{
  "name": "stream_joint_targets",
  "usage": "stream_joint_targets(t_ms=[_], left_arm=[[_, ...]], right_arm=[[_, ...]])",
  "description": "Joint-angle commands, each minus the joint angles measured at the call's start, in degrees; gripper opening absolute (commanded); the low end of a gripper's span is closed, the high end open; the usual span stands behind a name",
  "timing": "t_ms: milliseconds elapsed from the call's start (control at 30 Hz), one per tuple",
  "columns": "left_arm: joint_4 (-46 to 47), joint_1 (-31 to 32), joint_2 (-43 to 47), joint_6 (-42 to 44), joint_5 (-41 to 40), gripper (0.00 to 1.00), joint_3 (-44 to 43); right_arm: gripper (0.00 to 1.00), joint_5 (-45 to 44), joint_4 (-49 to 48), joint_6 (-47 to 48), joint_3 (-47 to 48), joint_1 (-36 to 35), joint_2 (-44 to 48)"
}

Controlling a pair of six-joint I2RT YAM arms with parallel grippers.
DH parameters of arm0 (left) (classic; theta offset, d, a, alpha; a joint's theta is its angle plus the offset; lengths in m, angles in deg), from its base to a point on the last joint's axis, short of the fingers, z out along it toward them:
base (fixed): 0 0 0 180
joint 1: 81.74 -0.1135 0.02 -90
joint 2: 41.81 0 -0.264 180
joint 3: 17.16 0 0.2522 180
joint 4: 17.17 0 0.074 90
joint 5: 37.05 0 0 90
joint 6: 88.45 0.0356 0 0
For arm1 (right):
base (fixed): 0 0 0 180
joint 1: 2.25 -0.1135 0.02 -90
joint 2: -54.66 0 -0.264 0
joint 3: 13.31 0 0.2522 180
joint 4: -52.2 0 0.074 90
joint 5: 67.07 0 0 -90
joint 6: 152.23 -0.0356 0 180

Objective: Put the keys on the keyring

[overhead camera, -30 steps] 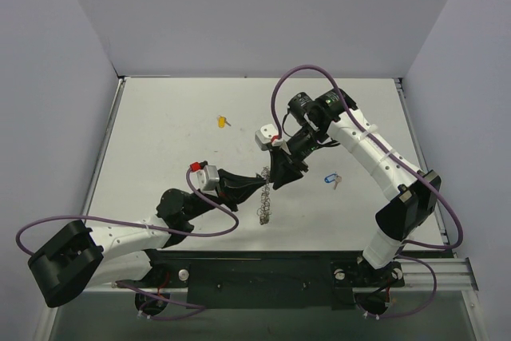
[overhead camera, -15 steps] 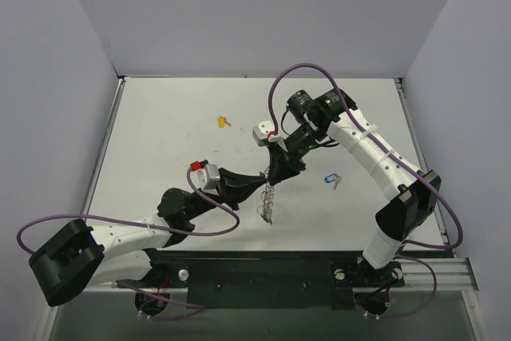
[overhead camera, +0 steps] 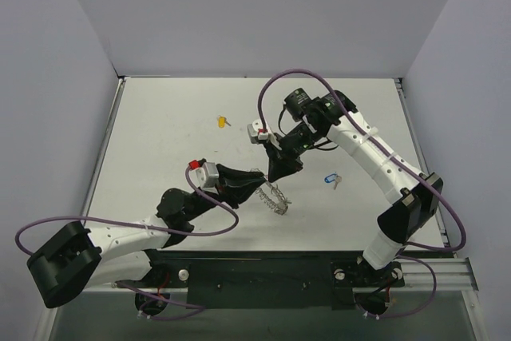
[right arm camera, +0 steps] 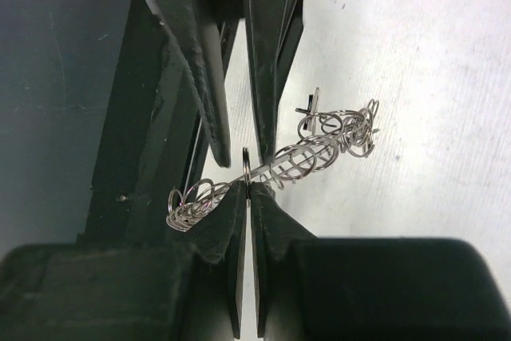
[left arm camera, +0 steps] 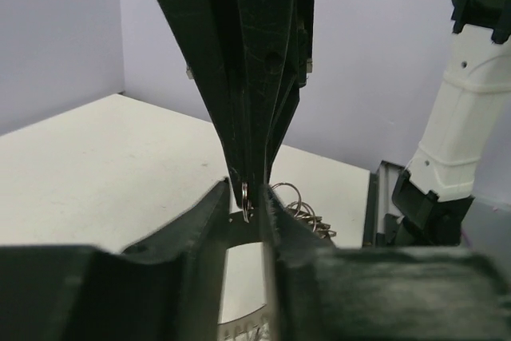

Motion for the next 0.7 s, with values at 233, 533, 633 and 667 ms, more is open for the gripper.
stream_joint_targets(t_ms=[233,533,633,667], left_arm=[[-34.0,-0.1,19.3,7.0,-3.1,0.61,-5.1],[-43.5,1.4,10.5,12.2,-1.9,0.6,-14.6],[-41.4,2.4,8.2,15.7,-3.9,0.59,-15.6],[-41.0,2.9,7.2,16.3,-5.0,0.59,-15.8]], right_arm=[[0.0,-21.3,20.4,-6.0,11.9,-4.1,-4.6],[0.0,-32.2,24.7,-11.1,18.9,-7.5,-9.3],[0.0,-33.8,24.7,-11.3,18.7,-7.8,-9.3],[0.0,-34.0,24.7,-11.5,18.4,-7.7,-9.3]])
